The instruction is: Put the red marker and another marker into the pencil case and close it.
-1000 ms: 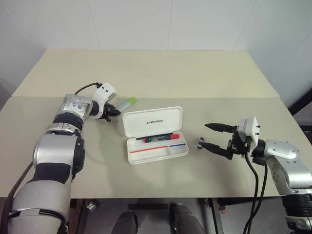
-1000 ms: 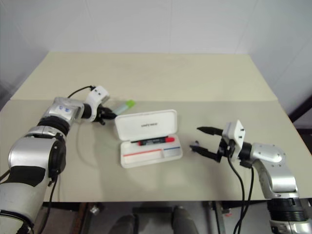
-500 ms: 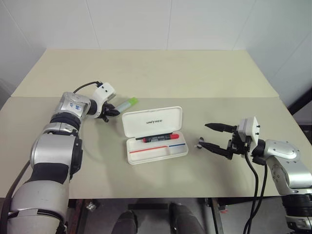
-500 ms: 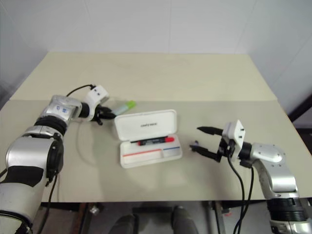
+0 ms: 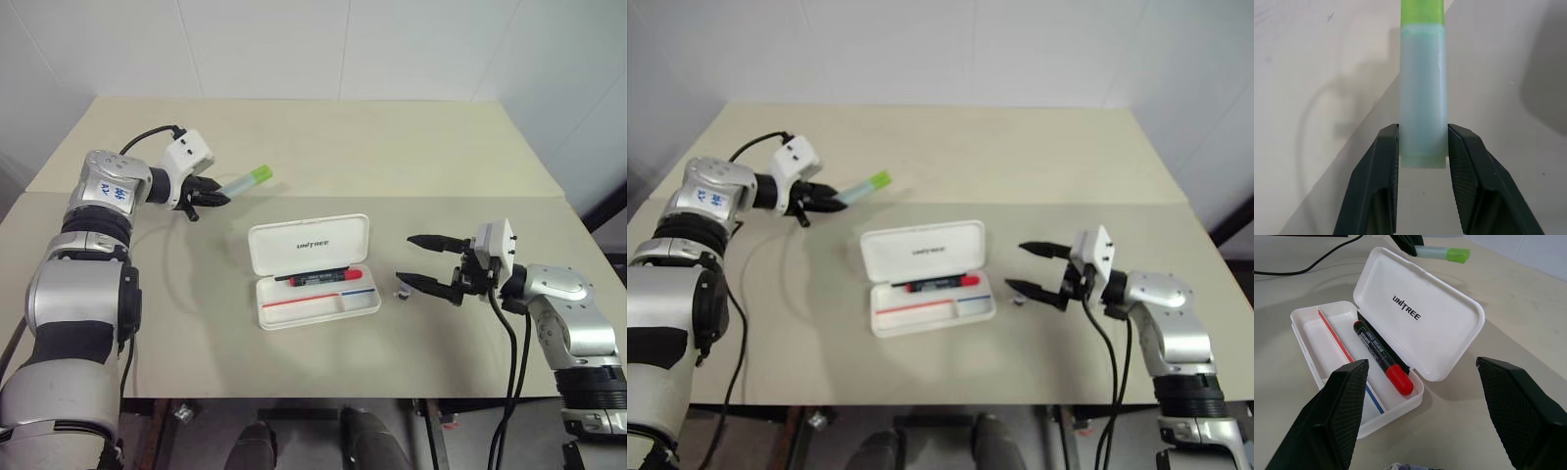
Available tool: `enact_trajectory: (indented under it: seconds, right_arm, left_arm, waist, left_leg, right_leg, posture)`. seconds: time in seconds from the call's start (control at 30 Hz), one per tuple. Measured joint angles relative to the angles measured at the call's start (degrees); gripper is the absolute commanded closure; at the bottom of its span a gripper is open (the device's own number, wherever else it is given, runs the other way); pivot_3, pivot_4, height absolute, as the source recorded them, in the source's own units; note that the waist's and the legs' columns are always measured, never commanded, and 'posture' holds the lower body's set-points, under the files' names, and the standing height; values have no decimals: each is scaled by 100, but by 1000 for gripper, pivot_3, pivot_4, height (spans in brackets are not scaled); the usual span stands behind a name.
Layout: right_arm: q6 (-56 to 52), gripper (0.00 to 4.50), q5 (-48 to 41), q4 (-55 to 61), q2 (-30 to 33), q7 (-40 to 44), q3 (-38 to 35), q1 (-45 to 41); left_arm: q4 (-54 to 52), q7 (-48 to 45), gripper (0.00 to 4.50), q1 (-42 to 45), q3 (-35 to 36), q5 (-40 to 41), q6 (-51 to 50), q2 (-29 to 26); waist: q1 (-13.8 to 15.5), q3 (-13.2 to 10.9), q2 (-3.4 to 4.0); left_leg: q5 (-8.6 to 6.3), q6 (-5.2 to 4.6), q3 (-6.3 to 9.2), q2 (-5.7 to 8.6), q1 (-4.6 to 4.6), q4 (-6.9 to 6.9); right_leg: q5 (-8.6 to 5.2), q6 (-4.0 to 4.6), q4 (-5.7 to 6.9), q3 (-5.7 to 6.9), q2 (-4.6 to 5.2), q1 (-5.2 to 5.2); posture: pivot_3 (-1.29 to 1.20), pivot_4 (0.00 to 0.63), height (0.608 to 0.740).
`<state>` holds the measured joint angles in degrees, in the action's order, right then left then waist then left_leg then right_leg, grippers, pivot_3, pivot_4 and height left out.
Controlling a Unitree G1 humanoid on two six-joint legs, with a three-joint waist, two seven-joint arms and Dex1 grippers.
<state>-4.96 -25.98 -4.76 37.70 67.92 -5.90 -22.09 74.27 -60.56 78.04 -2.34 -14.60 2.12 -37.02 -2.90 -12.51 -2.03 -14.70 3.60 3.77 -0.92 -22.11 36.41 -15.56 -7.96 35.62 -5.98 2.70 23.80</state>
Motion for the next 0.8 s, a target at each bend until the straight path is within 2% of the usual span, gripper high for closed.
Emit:
enact_trajectory:
  seconds: [0.13,0.3,0.5,0.63,0.8]
  right_arm:
    - [1,0,1,5,0,-10,-1,9]
    - [-2,0,-13,26,0,-26,-18,49]
    - [-60,0,-261,69,22,68,-158,7]
    - [-155,0,-485,-18,139,429,-180,-244]
    - [-126,0,-548,-341,250,760,-210,-639]
  left_arm:
    - [-450,-595,3437,8,224,478,85,-2]
    - [-1751,-1412,3437,-286,410,1165,-214,-25]
    - [-4321,-1672,3437,-1489,464,1958,-1722,-209]
    - [-6408,-1379,3437,-2262,455,2458,-2935,-244]
    - [-8036,-833,3437,-2710,395,3000,-4206,-196]
  waist:
    - [-7,0,0]
    - [-38,0,1]
    - [-50,-1,2]
    - [-34,-1,2]
    - [-33,-1,2]
  left_leg:
    - [0,0,0,-1,0,0]
    - [0,0,-1,-2,3,0]
    - [0,0,2,-6,8,6]
    - [0,0,2,-5,7,18]
    - [0,0,5,-4,8,40]
  right_leg:
    - [0,0,1,0,0,0]
    - [0,1,6,-3,0,0]
    - [-3,7,25,-4,-2,1]
    - [-3,6,26,-5,1,-1]
    - [-2,7,29,-4,-1,-10]
  posture:
    - [0,150,740]
    - [0,150,740]
    - [0,150,740]
    - [0,150,740]
    - [0,150,740]
